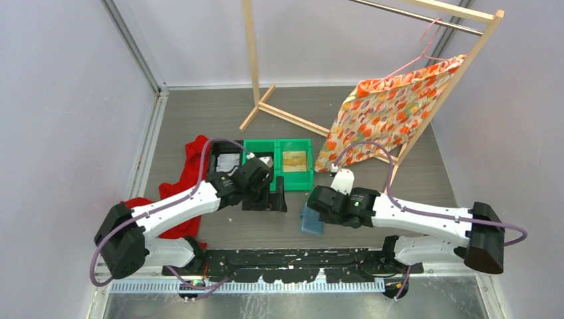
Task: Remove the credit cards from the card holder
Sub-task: Open the card holder at the center of the board.
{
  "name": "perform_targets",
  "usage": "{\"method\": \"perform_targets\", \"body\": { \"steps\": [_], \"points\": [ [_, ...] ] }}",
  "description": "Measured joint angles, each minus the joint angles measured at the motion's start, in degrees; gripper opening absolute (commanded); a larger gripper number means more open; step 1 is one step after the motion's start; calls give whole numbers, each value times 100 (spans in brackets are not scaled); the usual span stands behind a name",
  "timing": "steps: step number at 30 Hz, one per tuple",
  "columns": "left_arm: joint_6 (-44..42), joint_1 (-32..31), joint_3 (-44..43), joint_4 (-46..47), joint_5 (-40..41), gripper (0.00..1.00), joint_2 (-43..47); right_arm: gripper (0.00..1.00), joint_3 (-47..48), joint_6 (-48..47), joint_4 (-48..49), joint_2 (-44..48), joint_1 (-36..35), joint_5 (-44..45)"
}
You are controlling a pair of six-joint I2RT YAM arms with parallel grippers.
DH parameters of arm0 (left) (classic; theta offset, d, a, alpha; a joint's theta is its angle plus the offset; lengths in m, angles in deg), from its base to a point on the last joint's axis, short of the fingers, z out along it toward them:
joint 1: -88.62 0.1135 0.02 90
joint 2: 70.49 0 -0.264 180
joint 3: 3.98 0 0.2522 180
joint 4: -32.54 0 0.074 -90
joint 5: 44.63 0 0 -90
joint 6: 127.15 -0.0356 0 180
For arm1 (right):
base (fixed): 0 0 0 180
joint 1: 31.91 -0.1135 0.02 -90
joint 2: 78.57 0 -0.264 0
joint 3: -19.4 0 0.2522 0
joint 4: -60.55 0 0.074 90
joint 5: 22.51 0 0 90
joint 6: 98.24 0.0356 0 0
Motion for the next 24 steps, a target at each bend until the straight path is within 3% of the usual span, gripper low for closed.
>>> {"method": "perform_targets", "body": {
  "steps": [5, 14, 24],
  "points": [
    [48, -24, -4, 564, -509, 80, -269, 37, 66, 127, -291, 378, 0, 326],
    [188, -232, -160, 1554, -979, 74, -1333, 41, 234, 367, -1150, 1165, 44, 1073],
    [243, -787, -789, 2188, -1390, 68, -2229, 42, 234, 743, -1919, 1731, 61, 1344]
  ]
}}
